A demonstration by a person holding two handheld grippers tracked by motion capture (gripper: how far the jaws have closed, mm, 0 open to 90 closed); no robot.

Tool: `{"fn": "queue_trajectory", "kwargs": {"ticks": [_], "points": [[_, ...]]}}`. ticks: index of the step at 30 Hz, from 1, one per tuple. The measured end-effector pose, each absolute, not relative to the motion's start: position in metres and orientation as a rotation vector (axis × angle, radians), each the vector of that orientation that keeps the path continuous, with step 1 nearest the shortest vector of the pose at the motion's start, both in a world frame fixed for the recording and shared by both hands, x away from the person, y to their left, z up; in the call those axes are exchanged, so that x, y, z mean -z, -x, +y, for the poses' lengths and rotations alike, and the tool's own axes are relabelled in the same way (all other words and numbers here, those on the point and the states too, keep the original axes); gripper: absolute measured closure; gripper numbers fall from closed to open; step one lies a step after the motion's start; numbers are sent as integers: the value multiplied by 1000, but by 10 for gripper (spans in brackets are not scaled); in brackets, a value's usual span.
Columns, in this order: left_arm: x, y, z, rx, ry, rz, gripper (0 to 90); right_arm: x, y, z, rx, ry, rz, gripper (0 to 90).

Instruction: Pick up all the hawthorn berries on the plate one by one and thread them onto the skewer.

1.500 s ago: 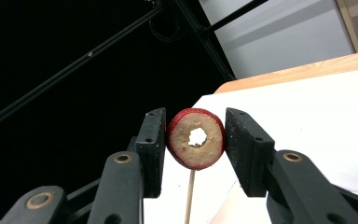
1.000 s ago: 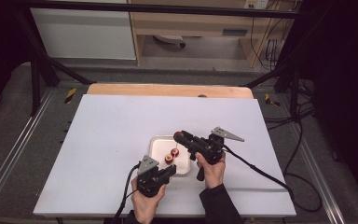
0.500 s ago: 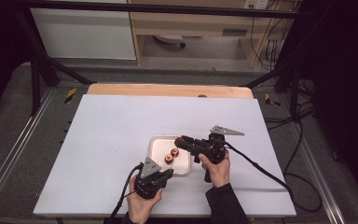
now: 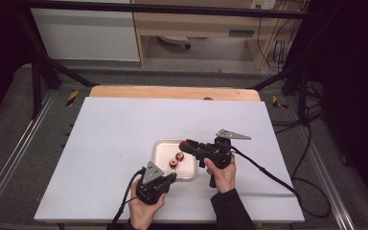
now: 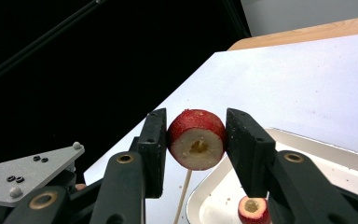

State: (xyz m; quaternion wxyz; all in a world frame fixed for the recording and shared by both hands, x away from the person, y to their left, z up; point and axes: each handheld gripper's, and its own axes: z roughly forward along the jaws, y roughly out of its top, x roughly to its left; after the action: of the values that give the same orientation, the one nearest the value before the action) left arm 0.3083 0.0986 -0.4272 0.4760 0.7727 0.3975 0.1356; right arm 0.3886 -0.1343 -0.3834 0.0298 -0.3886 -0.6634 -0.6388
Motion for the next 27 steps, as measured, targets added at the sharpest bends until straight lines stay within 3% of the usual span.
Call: {"fn": "queue_trajectory", "kwargs": {"ticks": [23, 27], "points": [[429, -309, 105, -349, -1997, 925, 890, 381, -391, -139, 1894, 1174, -2086, 602], [429, -308, 105, -337, -1950, 929, 889, 381, -390, -139, 1882, 1161, -2082, 602]]}}
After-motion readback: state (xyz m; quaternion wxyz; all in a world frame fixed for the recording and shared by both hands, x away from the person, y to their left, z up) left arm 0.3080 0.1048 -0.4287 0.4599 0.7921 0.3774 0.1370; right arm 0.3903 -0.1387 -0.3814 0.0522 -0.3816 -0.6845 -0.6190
